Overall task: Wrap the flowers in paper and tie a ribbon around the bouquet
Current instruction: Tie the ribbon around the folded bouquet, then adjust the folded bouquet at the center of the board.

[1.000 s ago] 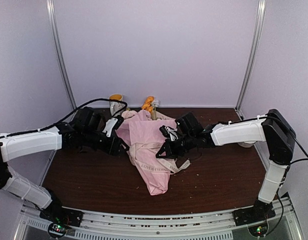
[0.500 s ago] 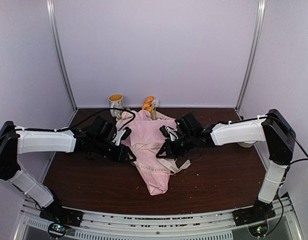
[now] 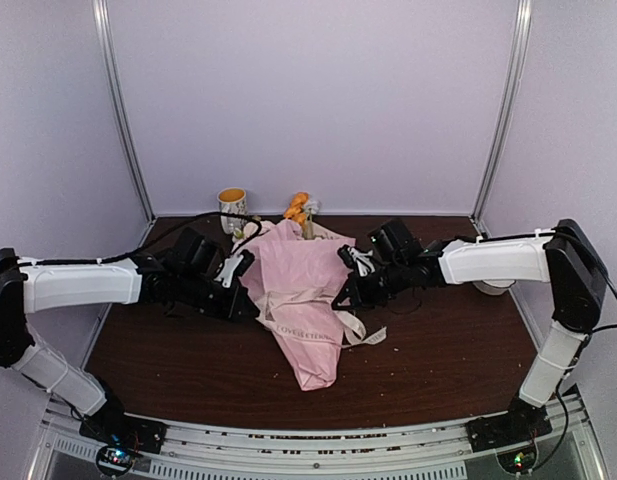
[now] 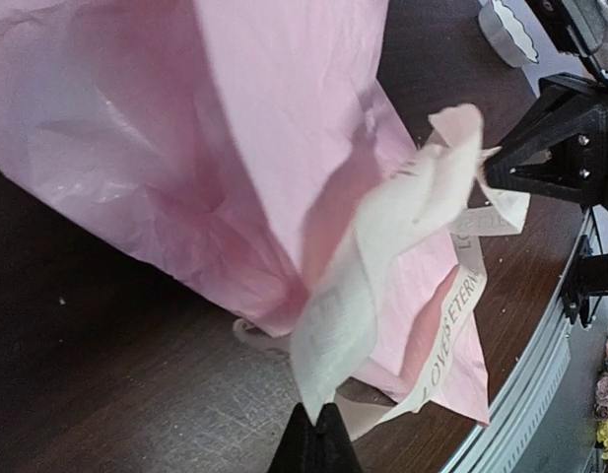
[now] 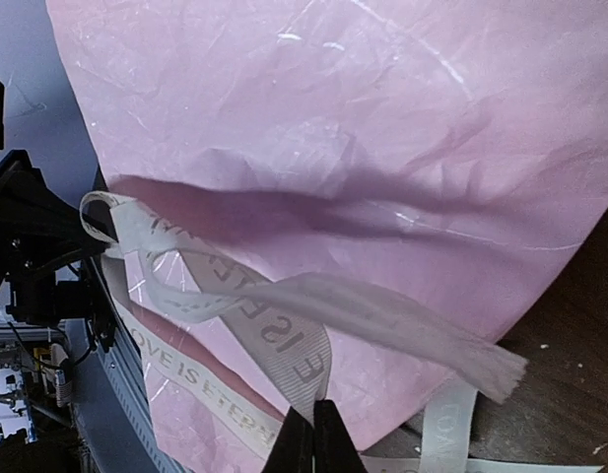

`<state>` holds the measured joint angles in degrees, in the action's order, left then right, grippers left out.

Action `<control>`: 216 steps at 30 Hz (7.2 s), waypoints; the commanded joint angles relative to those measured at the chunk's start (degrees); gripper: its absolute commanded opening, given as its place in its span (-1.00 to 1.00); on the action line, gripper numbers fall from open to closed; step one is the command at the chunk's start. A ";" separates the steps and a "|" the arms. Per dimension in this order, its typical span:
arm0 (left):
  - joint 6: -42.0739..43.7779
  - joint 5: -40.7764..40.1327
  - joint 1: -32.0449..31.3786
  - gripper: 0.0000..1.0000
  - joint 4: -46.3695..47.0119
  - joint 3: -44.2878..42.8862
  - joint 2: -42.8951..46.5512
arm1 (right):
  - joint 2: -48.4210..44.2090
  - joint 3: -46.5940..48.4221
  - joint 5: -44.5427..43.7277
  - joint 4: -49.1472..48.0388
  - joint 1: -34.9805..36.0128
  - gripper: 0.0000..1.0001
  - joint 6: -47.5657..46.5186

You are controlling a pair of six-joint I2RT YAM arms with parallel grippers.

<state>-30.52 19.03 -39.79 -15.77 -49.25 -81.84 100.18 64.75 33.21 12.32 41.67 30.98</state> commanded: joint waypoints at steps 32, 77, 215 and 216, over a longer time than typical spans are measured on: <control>35.21 -10.13 -10.56 0.42 -8.49 2.55 5.15 | -3.69 -2.22 -2.21 9.27 -6.12 -1.00 -7.23; 0.81 -17.68 17.07 -1.00 9.74 7.32 9.00 | -3.62 37.71 -3.68 28.12 4.28 -1.00 -20.78; 42.26 -31.10 -18.57 0.46 13.77 -25.47 -22.73 | 1.01 -5.53 9.03 -26.97 -6.83 -1.00 8.37; 42.53 -31.62 -18.72 0.54 13.80 -25.13 -22.68 | 1.48 -4.00 9.41 -26.68 -6.26 -1.00 7.99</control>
<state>8.10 -4.71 -58.13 -1.56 -72.69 -103.24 101.01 55.13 38.00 -6.42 33.36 37.47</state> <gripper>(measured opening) 0.706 0.001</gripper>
